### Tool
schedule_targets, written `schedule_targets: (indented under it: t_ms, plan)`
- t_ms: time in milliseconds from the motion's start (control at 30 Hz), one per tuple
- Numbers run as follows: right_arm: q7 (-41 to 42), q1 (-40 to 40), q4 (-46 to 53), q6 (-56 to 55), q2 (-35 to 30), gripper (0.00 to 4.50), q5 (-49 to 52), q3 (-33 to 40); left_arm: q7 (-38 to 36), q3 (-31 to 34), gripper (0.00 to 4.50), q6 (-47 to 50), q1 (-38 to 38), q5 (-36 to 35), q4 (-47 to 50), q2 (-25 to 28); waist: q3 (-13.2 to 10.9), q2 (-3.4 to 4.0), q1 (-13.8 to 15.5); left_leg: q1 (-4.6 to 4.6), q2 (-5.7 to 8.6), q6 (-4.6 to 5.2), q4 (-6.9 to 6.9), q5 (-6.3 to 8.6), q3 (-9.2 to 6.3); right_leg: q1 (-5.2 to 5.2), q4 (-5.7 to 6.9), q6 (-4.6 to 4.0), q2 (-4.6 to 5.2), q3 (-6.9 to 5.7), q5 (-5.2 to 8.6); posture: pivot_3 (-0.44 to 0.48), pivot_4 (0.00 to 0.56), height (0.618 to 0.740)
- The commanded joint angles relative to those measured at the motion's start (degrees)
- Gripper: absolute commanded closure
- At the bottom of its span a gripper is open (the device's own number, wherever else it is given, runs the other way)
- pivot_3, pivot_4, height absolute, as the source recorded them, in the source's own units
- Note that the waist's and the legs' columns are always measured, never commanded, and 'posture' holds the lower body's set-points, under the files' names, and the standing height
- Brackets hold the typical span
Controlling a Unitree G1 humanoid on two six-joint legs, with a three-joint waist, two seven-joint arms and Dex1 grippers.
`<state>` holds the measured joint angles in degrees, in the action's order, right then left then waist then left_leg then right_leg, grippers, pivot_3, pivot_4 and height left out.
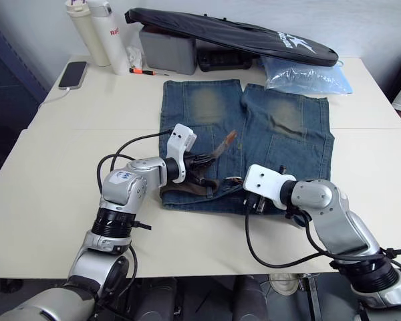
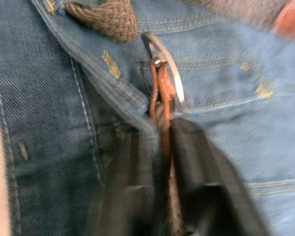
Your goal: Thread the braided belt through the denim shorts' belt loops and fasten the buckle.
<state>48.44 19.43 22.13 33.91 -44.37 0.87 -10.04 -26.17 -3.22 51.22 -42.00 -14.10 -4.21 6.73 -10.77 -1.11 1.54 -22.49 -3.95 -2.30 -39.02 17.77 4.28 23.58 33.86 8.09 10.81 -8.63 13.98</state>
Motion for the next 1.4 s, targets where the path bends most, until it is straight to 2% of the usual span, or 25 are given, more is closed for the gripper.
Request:
schedule_targets:
  t_ms: [33, 233, 367, 500, 700, 833, 933, 1033, 1100, 1167, 1200, 1233, 1367, 1400]
  plan:
    - [-2.79, -1.47, -2.22, 7.18, 3.5, 4.45, 3.97, 5.18, -0.02, 1.82, 4.5, -3.79, 1.19, -1.72, 2.92, -0.4, 0.0, 0.0, -0.03, 0.01, 0.0, 0.0, 0.0, 0.0, -0.01, -0.02, -0.01, 0.0, 0.0, -0.01, 0.0, 0.0, 0.15, 0.74]
    - [-7.74, -0.15, -2.06, 17.53, 10.09, 4.45, 9.58, 10.14, -2.68, -0.68, 4.5, -2.13, 3.97, -2.61, 6.55, 2.75, 0.03, 0.05, -0.17, 0.1, 0.0, 0.0, 0.0, 0.0, -0.01, -0.08, 0.04, -0.02, 0.0, 0.0, -0.01, 0.0, 0.15, 0.74]
    - [-12.23, 0.79, -1.54, 23.13, 14.05, 4.45, 11.87, 12.8, -9.96, -8.61, 4.5, 0.16, 6.19, -2.62, 11.31, 9.07, 0.04, 0.06, -0.21, 0.1, 0.0, 0.01, 0.0, 0.0, -0.02, -0.07, 0.06, -0.03, 0.0, 0.02, -0.01, 0.0, 0.15, 0.74]
    - [-15.59, 1.04, -0.54, 26.0, 16.17, 4.45, 12.85, 13.54, -13.0, -12.66, 4.5, 0.92, 6.06, -2.27, 12.62, 12.39, 0.09, 0.12, -0.23, 0.12, -0.01, 0.01, 0.01, 0.01, -0.01, -0.06, 0.09, -0.05, 0.0, 0.03, -0.01, 0.0, 0.15, 0.74]
    - [-20.17, 0.97, 0.74, 28.93, 18.7, 4.45, 13.89, 15.13, -13.96, -14.53, 4.5, 1.45, 4.57, -1.73, 12.32, 13.6, 0.09, 0.12, -0.27, 0.14, -0.01, 0.04, 0.0, 0.02, -0.01, -0.07, 0.12, -0.06, 0.0, 0.04, -0.01, 0.0, 0.15, 0.74]
    - [-22.77, 1.31, 0.85, 30.01, 20.25, 4.45, 14.67, 16.83, -12.57, -12.91, 4.5, 1.42, 3.99, -1.79, 11.53, 13.27, 0.09, 0.13, -0.27, 0.14, -0.01, 0.04, 0.0, 0.02, -0.01, -0.07, 0.13, -0.06, 0.0, 0.05, -0.01, 0.0, 0.15, 0.74]
    - [-19.7, 0.65, 2.29, 25.35, 15.46, 4.45, 12.93, 11.2, -10.25, -9.66, 4.5, 0.78, 2.93, -1.88, 9.6, 11.99, 0.09, 0.13, -0.23, 0.13, -0.01, 0.06, -0.01, 0.03, -0.01, -0.07, 0.13, -0.06, 0.0, 0.05, -0.01, 0.0, 0.15, 0.74]
    - [-13.6, 0.52, 4.74, 17.76, 7.1, 4.45, 9.89, 2.62, -7.6, -6.59, 4.5, -1.06, 1.59, -1.53, 7.65, 10.38, 0.09, 0.13, -0.23, 0.11, -0.01, 0.11, -0.01, 0.07, -0.01, -0.05, 0.11, -0.06, 0.0, 0.06, -0.01, 0.0, 0.15, 0.74]
    - [-11.01, 0.87, 5.53, 14.69, 3.49, 4.45, 8.9, -0.51, -6.27, -5.05, 4.5, -1.96, 0.94, -1.57, 6.8, 9.39, 0.09, 0.12, -0.23, 0.09, -0.01, 0.13, 0.03, 0.07, 0.0, -0.02, 0.06, -0.05, 0.0, 0.05, -0.01, 0.0, 0.15, 0.74]
    - [-7.71, 1.62, 6.41, 10.2, -0.29, 3.45, 7.18, -3.53, -5.48, -3.73, 4.5, -2.31, 0.4, -2.05, 6.36, 8.53, 0.09, 0.12, -0.25, 0.08, -0.01, 0.12, 0.05, 0.07, 0.0, -0.03, 0.02, -0.05, 0.0, 0.04, -0.01, 0.0, 0.15, 0.74]
    - [-6.48, 1.86, 6.64, 8.37, -1.47, 3.17, 6.61, -4.44, -5.28, -3.41, 4.5, -2.43, 0.27, -2.15, 6.27, 8.31, 0.08, 0.11, -0.25, 0.08, -0.01, 0.12, 0.06, 0.07, 0.03, -0.01, 0.0, -0.04, 0.0, 0.05, -0.02, 0.0, 0.15, 0.74]
    - [-6.3, 2.45, 6.28, 5.13, -3.28, 2.6, 3.81, -5.9, -5.23, -3.22, 4.5, -2.41, 0.26, -2.26, 6.36, 8.14, 0.08, 0.11, -0.26, 0.08, -0.01, 0.12, 0.08, 0.07, 0.02, -0.02, -0.02, -0.04, 0.0, 0.04, -0.02, 0.0, 0.15, 0.74]
    - [-6.75, 4.62, 4.59, 1.14, -5.26, 0.8, -1.33, -7.49, -5.41, -3.22, 4.5, -2.05, 0.84, -2.49, 7.12, 7.87, 0.08, 0.11, -0.28, 0.08, -0.01, 0.12, 0.06, 0.07, 0.08, 0.01, -0.01, -0.03, 0.0, 0.06, -0.02, 0.0, 0.15, 0.74]
    - [-6.65, 5.02, 4.3, 1.03, -5.17, 0.8, -1.73, -7.4, -5.53, -3.32, 4.5, -1.95, 1.0, -2.56, 7.32, 7.86, 0.08, 0.11, -0.26, 0.08, -0.01, 0.12, 0.06, 0.07, 0.07, 0.01, -0.01, -0.03, 0.0, 0.06, -0.02, 0.0, 0.15, 0.74]
